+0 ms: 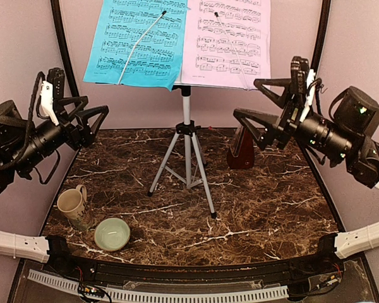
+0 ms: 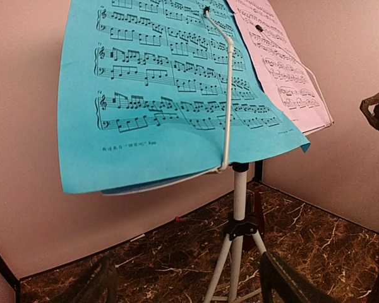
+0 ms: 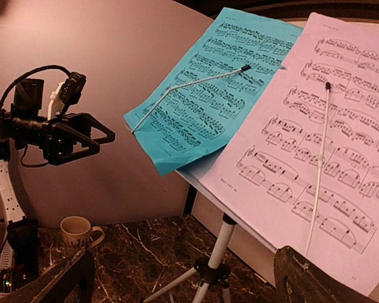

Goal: Set up the instrument practice props

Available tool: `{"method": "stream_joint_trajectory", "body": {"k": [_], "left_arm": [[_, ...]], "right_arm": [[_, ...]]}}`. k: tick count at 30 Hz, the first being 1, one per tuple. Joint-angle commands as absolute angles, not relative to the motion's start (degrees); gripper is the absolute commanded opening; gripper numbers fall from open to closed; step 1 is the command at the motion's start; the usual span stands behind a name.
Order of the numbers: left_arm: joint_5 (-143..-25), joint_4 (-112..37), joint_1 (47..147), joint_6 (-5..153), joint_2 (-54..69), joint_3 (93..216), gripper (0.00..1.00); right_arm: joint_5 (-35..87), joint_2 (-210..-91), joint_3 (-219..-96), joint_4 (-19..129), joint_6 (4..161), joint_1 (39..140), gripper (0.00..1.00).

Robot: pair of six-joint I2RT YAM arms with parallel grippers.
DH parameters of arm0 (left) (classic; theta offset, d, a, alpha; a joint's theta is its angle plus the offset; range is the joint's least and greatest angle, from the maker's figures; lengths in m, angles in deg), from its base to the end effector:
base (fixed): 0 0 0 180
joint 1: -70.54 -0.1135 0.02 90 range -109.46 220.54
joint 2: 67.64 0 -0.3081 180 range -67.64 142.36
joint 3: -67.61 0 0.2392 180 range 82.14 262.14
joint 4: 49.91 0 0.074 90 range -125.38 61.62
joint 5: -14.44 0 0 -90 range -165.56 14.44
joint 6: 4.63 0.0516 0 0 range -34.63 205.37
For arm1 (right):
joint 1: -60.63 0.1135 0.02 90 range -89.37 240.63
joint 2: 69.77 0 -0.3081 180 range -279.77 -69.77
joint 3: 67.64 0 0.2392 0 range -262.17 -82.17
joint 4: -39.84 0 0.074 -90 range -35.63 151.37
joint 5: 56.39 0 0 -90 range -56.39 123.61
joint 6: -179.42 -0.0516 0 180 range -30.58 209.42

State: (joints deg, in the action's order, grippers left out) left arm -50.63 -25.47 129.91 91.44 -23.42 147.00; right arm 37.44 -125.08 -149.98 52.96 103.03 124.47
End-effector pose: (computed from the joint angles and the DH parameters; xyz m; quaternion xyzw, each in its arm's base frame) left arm 0.0765 -0.0865 0.4886 0.1968 0.6139 -0.2142 0.7338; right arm 0.0822 0.1596 0.5057 -0.3648 0.4970 0.3154 0.7214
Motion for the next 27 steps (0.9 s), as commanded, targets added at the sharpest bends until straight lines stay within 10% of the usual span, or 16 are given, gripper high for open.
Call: {"method": "stream_joint_trajectory", "body": {"k": [1, 12, 27], "left_arm": [[-47.9, -26.4, 130.0, 85.4, -24.8, 142.0, 0.81], [-56.9, -23.8, 121.2, 75.9, -21.5, 137.5, 0.86], [-72.9, -30.2, 111.0, 72.7, -13.5, 134.5, 0.86]], "right_arm": [[38.4, -119.2, -139.4, 49.9, 91.2, 125.2, 0.99], [55.3, -118.2, -121.8, 47.4, 74.8, 122.9, 1.00], [44.1, -139.0, -131.0, 51.2, 66.6, 92.1, 1.00]]}}
